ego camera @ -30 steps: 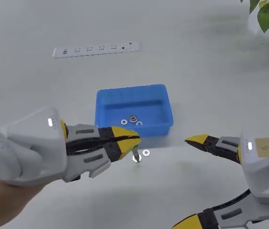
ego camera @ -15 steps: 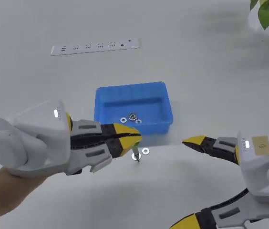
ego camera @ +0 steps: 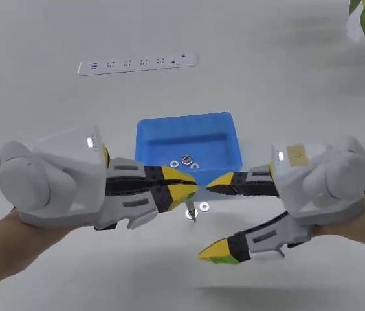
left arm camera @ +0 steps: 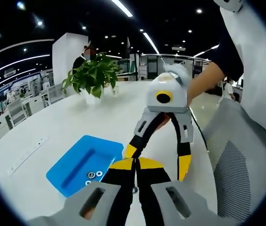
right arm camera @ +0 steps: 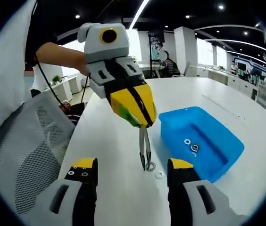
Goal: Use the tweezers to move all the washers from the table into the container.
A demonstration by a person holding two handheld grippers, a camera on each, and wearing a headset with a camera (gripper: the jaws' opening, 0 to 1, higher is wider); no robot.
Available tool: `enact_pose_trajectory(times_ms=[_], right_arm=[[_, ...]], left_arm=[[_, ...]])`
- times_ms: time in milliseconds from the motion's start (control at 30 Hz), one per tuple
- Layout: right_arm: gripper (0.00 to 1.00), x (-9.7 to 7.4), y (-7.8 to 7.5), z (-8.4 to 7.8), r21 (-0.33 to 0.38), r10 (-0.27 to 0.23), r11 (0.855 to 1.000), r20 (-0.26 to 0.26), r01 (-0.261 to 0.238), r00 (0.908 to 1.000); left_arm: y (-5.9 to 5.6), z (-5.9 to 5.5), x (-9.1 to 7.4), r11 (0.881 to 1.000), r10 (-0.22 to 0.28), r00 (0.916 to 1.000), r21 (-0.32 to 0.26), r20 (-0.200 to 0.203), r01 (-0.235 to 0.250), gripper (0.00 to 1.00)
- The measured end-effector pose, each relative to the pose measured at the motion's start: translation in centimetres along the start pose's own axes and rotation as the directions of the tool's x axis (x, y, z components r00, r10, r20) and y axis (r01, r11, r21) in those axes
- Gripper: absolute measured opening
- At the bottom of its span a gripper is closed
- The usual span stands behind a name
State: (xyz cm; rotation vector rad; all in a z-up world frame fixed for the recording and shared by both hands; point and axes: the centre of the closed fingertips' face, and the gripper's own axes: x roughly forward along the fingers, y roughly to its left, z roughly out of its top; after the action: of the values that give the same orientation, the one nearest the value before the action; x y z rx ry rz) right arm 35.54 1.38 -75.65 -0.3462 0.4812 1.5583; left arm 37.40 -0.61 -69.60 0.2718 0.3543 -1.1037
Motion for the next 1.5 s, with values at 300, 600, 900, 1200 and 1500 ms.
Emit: enact_pose_trajectory(times_ms=[300, 600, 900, 1200, 1500], right_arm=[[0.28, 1.7, -0.5, 0.2, -0.044, 0.04, 0.998, -0.037, -0.042, 0.9985], [0.14, 1.7, -1.1, 0.0, -0.066, 0.037, 0.997, -0.044, -0.04, 0.9983], [0.12, 1.9, -0.9, -0.3, -0.064, 0.1, 0.993, -0.053, -0.103, 0.9936], [0.1, 1.8, -0.9, -0.2, -0.112, 0.149, 0.982, -0.039, -0.152, 0.9881], [0.09, 1.8, -0.6, -0.2, -0.125, 0.14, 0.982, -0.032, -0.143, 0.9896]], left_arm=[[-0.1, -0.2, -0.2, 1.0, 0.007, 0.9999, 0.008, -0.012, -0.007, 0.04], [-0.5, 0.1, 0.4, 1.0, -0.005, 1.0, 0.001, 0.004, 0.005, 0.04], [-0.8, 0.0, 0.4, 1.0, -0.026, 0.9996, 0.008, 0.005, 0.026, 0.04], [-0.4, 0.0, 0.5, 1.0, -0.012, 0.9999, -0.007, 0.006, 0.012, 0.05], [-0.8, -0.2, 0.5, 1.0, 0.002, 0.9999, -0.013, -0.011, -0.002, 0.12]])
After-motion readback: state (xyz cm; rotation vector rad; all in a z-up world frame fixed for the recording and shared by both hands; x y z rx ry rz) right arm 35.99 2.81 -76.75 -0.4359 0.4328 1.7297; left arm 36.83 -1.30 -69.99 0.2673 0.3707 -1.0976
